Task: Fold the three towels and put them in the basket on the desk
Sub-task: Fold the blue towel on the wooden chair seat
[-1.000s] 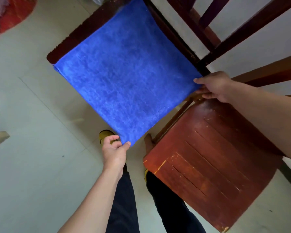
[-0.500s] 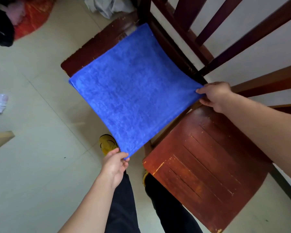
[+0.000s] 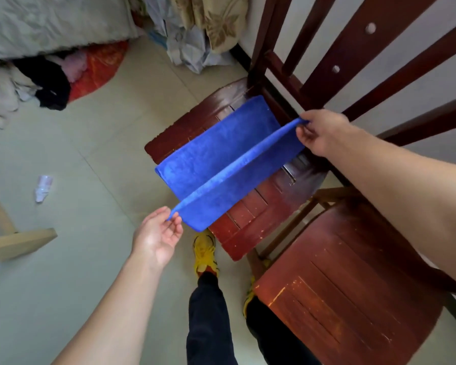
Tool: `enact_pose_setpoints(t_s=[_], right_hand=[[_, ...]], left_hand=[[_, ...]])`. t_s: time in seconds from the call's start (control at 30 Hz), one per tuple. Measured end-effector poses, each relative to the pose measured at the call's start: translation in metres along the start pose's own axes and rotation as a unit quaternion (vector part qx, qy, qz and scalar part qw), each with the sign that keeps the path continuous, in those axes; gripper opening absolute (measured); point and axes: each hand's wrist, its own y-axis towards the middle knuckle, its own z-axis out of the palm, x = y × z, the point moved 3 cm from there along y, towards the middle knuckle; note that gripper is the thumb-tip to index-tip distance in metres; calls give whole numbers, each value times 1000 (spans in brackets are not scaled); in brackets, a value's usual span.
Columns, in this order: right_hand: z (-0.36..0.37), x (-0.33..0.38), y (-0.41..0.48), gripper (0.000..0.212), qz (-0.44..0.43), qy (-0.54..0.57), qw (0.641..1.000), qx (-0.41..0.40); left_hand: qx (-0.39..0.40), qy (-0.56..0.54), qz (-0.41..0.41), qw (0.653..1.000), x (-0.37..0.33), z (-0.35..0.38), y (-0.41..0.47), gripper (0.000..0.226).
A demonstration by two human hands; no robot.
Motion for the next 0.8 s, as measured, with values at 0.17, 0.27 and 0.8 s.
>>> enact_pose_setpoints(t_s=[0.17,0.27,0.8], right_hand=[[53,13,34,7,-8,-17,1000,-3],[77,13,52,23,-8,-17,1000,-16],[121,-51,53,15,107,-157,977,101]], left_hand=[[-12,-19,-23,999,-45,16,51,9],[-25,-10,-54,998,-62,24,81,10],[142,606,228,749,-76,113,119,21]])
